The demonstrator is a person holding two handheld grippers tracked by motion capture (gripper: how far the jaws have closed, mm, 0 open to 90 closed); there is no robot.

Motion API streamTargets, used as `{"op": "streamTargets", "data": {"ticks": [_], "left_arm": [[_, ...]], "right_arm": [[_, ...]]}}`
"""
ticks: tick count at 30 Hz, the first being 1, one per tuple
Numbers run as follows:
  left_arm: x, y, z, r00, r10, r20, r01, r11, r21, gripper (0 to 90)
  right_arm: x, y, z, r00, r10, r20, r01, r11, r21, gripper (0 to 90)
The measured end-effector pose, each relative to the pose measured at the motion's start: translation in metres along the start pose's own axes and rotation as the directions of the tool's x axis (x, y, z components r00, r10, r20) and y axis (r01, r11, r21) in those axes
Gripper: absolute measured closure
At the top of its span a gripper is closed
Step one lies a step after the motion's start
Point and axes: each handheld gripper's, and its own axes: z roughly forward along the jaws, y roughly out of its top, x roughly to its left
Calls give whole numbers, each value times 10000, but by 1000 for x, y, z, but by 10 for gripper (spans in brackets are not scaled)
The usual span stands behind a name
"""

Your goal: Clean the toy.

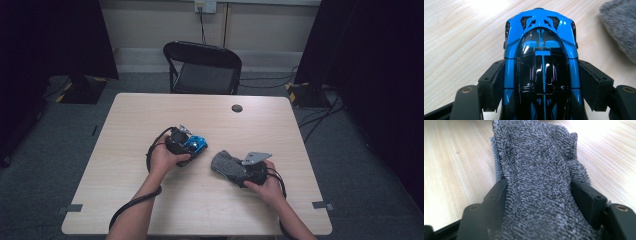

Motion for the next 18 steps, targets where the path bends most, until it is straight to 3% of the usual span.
{"op": "streamTargets", "data": {"ticks": [6,12,14,18], "left_arm": [[-16,-2,-15,9979,577,288,-575,9983,-72,284],[-33,-8,-28,9921,1119,572,-1102,9934,-321,284],[-38,-10,-32,9902,1232,656,-1207,9919,-398,284],[-45,-15,-37,9861,1405,892,-1355,9890,-592,284]], "right_arm": [[-3,0,-1,9985,347,435,-343,9994,-92,545],[-7,3,-2,9915,1090,708,-1092,9940,-24,674],[-10,5,-3,9874,1428,687,-1431,9897,-17,690],[-22,12,-7,9705,2128,1129,-2130,9770,-110,701]]}}
